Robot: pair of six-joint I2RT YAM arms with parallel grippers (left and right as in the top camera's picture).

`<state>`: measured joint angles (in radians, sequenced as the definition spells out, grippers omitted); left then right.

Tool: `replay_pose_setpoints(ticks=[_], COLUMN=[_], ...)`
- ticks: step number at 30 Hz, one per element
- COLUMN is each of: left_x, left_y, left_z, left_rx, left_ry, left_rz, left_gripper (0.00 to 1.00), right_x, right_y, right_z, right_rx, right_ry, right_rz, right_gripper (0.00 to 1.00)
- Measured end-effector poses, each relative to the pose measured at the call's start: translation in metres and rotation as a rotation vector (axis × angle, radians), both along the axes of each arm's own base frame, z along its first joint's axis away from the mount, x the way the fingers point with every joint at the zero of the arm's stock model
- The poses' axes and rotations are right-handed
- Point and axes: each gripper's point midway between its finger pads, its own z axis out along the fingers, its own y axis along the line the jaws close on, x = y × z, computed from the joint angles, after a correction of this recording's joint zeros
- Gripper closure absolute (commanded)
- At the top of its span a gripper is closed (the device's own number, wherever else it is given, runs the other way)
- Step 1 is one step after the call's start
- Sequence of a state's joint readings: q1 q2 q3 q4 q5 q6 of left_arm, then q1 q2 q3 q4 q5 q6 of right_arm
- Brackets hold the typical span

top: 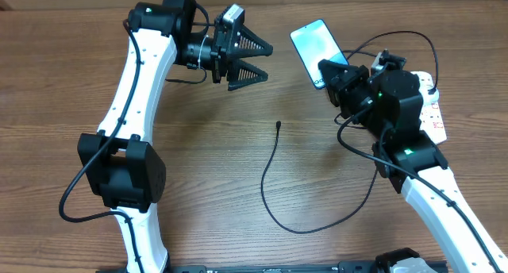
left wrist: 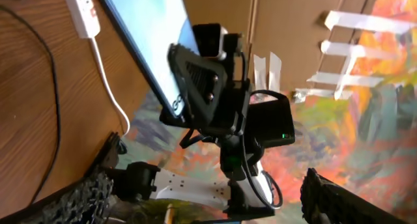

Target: Plug charger to phone and switch on socket

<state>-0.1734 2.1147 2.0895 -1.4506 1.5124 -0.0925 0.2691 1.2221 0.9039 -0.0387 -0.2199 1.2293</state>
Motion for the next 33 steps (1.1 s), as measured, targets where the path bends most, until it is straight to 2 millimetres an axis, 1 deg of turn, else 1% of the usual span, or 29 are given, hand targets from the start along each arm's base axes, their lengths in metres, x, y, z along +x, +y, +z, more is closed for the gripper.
replay_pose_setpoints(ticks=[1,4,6,9,10,13,17,19,22,24,26,30,33], left_x=[0.001,0.002,0.004,0.009,0.009,0.02,0.03,0.032,0.036,0.04,0.045,0.054,0.061], left_y=[0.0,-0.001,-0.001,-0.002,-0.002,-0.005,-0.01,-0.016,-0.03,-0.036,-0.043,-0.049,-0.053], left_z=[0.002,0.005,0.006,0.008,0.008,0.012,0.014,0.013,0.015,0.017,0.019,0.021,0.018], left_rx=[-0.013,-0.035,-0.042,-0.057,-0.057,-0.068,-0.053,-0.04,-0.021,-0.011,0.007,0.033,0.066], left_ry=[-0.018,-0.055,-0.072,-0.109,-0.107,-0.157,-0.159,-0.152,-0.158,-0.157,-0.146,-0.123,-0.077], left_rz=[-0.002,-0.004,-0.005,-0.006,-0.006,-0.007,-0.005,-0.007,-0.011,-0.006,0.011,0.049,0.092], left_gripper=[0.05,0.05,0.05,0.07,0.08,0.1,0.11,0.12,0.13,0.15,0.16,0.18,0.2], right_x=[0.0,0.001,0.001,-0.001,-0.001,0.0,0.001,0.002,0.001,0.001,0.002,0.006,0.009], right_y=[0.002,0.012,0.02,0.028,0.029,0.028,0.028,0.029,0.034,0.039,0.043,0.045,0.046], right_z=[0.001,0.011,0.022,0.029,0.029,0.032,0.043,0.048,0.051,0.05,0.044,0.036,0.028], right_rx=[0.004,0.025,0.046,0.069,0.074,0.097,0.14,0.159,0.175,0.184,0.197,0.238,0.292], right_ry=[-0.001,-0.038,-0.076,-0.096,-0.096,-0.099,-0.127,-0.139,-0.15,-0.146,-0.123,-0.079,-0.03], right_rz=[-0.01,-0.032,-0.05,-0.071,-0.073,-0.1,-0.113,-0.114,-0.108,-0.099,-0.097,-0.11,-0.127], right_gripper=[0.96,0.96,0.96,0.96,0.96,0.96,0.96,0.96,0.96,0.96,0.96,0.96,0.96])
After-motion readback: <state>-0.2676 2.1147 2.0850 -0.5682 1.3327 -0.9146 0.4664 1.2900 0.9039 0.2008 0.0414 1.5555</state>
